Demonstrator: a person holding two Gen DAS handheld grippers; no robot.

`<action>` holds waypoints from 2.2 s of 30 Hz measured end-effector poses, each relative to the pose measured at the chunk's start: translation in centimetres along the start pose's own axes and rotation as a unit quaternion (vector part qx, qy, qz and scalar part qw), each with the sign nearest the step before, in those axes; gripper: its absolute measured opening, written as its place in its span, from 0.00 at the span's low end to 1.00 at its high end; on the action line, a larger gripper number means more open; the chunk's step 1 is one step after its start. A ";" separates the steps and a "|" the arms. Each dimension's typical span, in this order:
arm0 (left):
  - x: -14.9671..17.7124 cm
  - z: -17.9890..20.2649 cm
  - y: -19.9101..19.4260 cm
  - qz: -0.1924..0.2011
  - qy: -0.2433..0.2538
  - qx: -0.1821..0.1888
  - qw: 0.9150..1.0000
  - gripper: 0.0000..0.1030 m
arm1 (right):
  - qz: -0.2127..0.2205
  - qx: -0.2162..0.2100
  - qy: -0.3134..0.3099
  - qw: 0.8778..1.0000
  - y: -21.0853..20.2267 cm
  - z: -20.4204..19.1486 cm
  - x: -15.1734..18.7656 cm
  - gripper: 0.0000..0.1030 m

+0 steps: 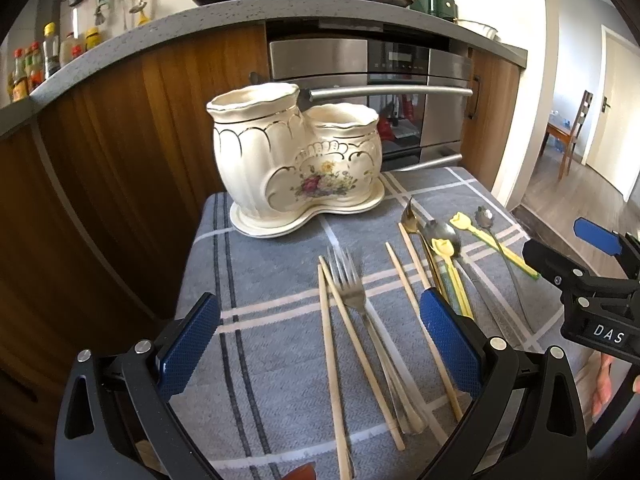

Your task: Organize utensils

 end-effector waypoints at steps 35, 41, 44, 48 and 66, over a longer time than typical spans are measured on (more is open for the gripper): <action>-3.4 -1.6 7.4 -0.073 0.050 0.076 0.993 0.94 | -0.011 -0.005 -0.046 0.999 5.1 6.1 -6.2 0.95; -2.9 -1.3 9.5 -0.091 0.056 0.103 0.989 0.84 | -0.052 -0.020 -0.012 0.998 7.8 8.5 -5.5 0.93; -2.5 -0.8 10.3 -0.098 0.067 0.109 0.987 0.72 | -0.070 -0.016 -0.010 0.997 9.3 8.9 -4.9 0.76; -2.1 -0.7 11.2 -0.109 0.070 0.120 0.984 0.57 | -0.090 -0.038 -0.013 0.995 10.7 8.5 -3.9 0.58; -2.9 -0.5 12.5 -0.108 0.079 0.146 0.980 0.27 | -0.124 -0.095 0.000 0.988 12.9 7.8 -2.4 0.33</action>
Point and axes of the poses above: each gripper's, at about its wrist camera, not at the fingertips, and y roughly the way its jaws point, z to its right, x to its underside, the point moved 1 cm from there along y, roughly the way its jaws point, and after that the axes turned 5 degrees about -y, right-handed, at the moved point
